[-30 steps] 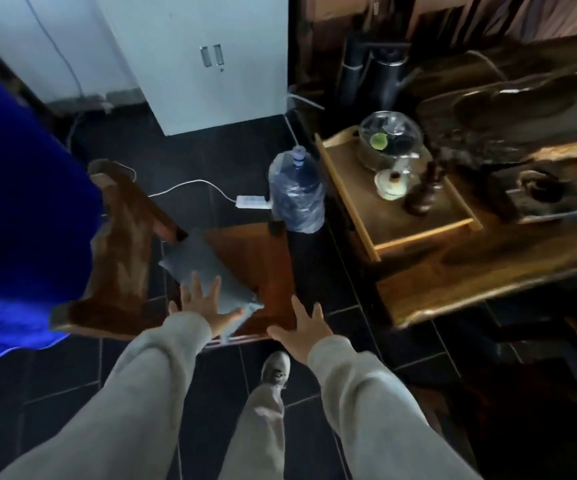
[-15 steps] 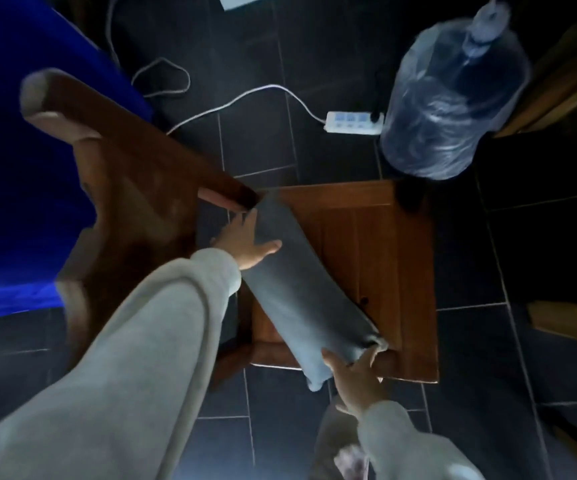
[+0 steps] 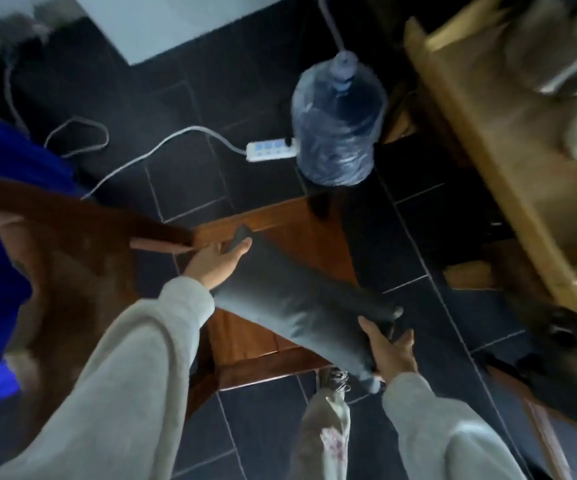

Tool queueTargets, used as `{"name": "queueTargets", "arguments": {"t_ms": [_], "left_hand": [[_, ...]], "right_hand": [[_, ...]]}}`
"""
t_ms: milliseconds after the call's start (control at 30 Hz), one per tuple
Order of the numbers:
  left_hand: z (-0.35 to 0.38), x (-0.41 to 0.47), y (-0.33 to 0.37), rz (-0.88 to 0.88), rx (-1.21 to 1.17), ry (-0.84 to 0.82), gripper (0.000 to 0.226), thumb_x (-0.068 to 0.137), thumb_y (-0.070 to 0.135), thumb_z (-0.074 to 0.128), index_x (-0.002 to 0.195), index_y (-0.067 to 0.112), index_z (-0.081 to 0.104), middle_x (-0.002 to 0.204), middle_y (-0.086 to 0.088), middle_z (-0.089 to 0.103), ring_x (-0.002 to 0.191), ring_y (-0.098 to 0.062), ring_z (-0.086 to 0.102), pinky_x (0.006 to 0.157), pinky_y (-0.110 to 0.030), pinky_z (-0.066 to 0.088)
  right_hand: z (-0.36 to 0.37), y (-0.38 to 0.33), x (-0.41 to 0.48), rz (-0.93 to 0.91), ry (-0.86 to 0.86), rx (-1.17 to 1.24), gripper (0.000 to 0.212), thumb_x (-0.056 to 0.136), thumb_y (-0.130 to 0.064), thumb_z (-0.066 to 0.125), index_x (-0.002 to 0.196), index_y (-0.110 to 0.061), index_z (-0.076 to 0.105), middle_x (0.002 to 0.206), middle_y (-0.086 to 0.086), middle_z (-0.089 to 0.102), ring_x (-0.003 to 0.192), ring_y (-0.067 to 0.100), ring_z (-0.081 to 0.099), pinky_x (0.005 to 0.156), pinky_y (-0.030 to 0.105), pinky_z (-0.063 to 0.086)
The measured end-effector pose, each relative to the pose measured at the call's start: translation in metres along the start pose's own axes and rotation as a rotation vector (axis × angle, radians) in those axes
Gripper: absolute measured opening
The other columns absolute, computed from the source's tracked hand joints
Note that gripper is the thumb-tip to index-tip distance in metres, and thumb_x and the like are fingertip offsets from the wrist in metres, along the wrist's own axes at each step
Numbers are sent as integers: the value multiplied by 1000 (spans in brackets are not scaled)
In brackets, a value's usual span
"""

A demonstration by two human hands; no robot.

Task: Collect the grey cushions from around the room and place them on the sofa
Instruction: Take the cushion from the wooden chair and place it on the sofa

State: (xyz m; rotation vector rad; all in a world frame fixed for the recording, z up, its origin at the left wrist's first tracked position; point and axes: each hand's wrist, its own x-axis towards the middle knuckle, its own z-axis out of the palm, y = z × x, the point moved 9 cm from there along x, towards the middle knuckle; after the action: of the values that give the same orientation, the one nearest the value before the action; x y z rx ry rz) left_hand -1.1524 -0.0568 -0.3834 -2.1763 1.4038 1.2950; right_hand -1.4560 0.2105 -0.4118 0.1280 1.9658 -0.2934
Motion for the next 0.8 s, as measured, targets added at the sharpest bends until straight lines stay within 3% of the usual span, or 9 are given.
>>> {"name": "queueTargets", "arguments": {"t_ms": [133, 267, 333, 433, 533, 567, 667, 800], "left_hand": [[48, -78, 75, 106, 237, -144, 98, 86, 86, 38, 153, 15, 45, 158, -14, 45, 141, -36, 46, 114, -46, 39], [111, -164, 126, 223, 471, -232, 91, 83, 81, 54, 148, 17, 53, 153, -12, 52, 137, -36, 50, 111, -41, 39], [152, -226, 151, 308, 524, -320, 99, 75, 82, 60, 151, 19, 49, 155, -8, 50, 138, -33, 50, 112, -40, 40], [216, -330, 180, 440, 568, -411, 117, 59, 89, 60, 156, 27, 39, 158, -4, 45, 133, -33, 53, 109, -45, 46], [292, -464, 190, 628, 663, -471, 131, 46, 96, 54, 159, 31, 32, 161, -4, 39, 127, -35, 54, 105, -49, 50], [318, -514, 187, 704, 698, -498, 133, 45, 97, 53, 159, 31, 31, 161, -3, 38, 127, -35, 54, 104, -48, 51], [399, -669, 155, 928, 763, -618, 129, 47, 96, 56, 157, 33, 35, 158, -2, 44, 127, -35, 55, 104, -50, 50], [502, -876, 55, 1159, 770, -877, 109, 61, 86, 67, 151, 28, 47, 149, 0, 55, 130, -27, 56, 103, -43, 49]], "right_hand": [[-113, 48, -34, 74, 59, -8, 105, 77, -80, 63, 157, -17, 37, 154, 18, 50, 136, 41, 51, 113, 47, 40], [-201, 129, -74, 107, 116, 11, 102, 81, -81, 57, 156, -13, 41, 153, 17, 51, 136, 39, 53, 105, 44, 41], [-250, 184, -106, 123, 205, 97, 99, 80, -81, 58, 153, -16, 43, 148, 18, 55, 132, 42, 55, 93, 45, 41], [-317, 275, -168, 124, 360, 316, 99, 74, -80, 65, 153, -26, 40, 140, 19, 61, 116, 44, 62, 86, 44, 48], [-374, 402, -251, 120, 521, 507, 99, 73, -79, 68, 154, -31, 36, 132, 16, 65, 81, 34, 63, 75, 39, 49], [-387, 450, -282, 125, 585, 567, 99, 73, -79, 68, 153, -28, 37, 131, 16, 66, 85, 35, 65, 77, 40, 50], [-399, 607, -379, 153, 785, 792, 99, 73, -80, 69, 150, -25, 40, 140, 14, 63, 125, 40, 60, 101, 42, 49], [-349, 812, -503, 207, 1015, 1242, 113, 63, -94, 57, 158, -36, 34, 148, 6, 57, 136, 36, 53, 114, 48, 43]]}}
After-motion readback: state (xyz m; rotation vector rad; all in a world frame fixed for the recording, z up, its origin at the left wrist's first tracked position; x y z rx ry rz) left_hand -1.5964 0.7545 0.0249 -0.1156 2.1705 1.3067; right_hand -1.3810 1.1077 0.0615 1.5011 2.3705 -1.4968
